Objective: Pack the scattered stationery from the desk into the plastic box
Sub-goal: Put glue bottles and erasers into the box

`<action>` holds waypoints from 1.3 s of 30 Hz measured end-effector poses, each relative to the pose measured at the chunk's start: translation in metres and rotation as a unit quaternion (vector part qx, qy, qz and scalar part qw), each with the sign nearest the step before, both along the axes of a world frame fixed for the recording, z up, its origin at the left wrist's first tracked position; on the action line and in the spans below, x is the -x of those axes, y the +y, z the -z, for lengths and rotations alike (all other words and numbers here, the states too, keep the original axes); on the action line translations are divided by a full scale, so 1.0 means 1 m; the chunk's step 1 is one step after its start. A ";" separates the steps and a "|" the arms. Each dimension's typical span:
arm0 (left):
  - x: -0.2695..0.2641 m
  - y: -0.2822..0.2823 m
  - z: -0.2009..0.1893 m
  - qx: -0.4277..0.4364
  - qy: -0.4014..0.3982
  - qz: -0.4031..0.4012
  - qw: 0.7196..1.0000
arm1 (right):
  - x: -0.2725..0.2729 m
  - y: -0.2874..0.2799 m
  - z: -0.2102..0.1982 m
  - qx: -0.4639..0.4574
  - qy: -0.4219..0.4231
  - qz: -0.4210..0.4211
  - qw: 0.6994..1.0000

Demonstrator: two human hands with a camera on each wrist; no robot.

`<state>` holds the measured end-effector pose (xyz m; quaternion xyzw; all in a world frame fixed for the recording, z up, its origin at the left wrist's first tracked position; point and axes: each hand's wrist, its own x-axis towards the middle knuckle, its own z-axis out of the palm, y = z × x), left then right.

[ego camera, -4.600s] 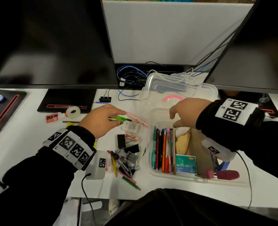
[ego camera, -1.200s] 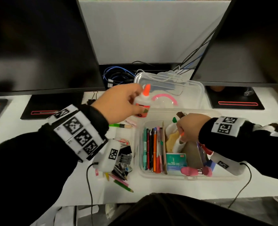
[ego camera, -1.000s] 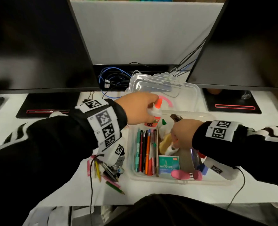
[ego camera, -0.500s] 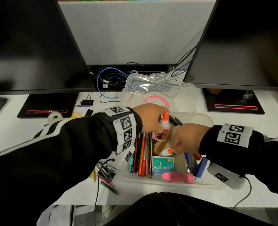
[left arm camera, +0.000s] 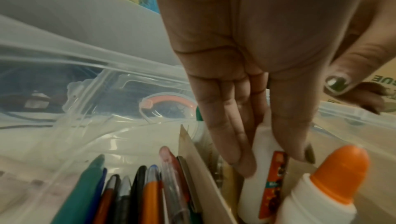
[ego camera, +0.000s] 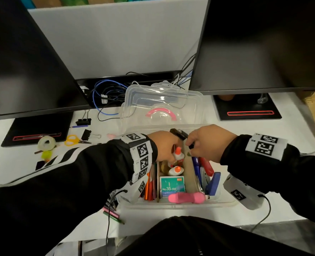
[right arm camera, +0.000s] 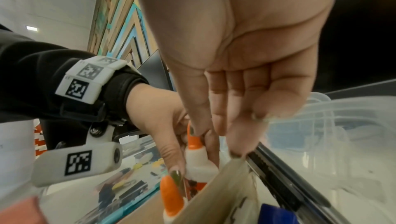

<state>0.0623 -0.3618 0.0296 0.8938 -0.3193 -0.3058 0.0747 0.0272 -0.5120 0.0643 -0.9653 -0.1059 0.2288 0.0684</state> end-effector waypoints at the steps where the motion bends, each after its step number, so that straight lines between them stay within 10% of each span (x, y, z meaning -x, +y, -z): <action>1: 0.000 0.001 0.000 -0.003 0.012 -0.001 1.000 | 0.001 0.001 0.002 -0.006 0.001 -0.001 1.000; 39: -0.005 -0.006 0.007 -0.071 -0.023 -0.054 0.996 | 0.003 0.027 0.013 0.009 0.077 -0.096 0.992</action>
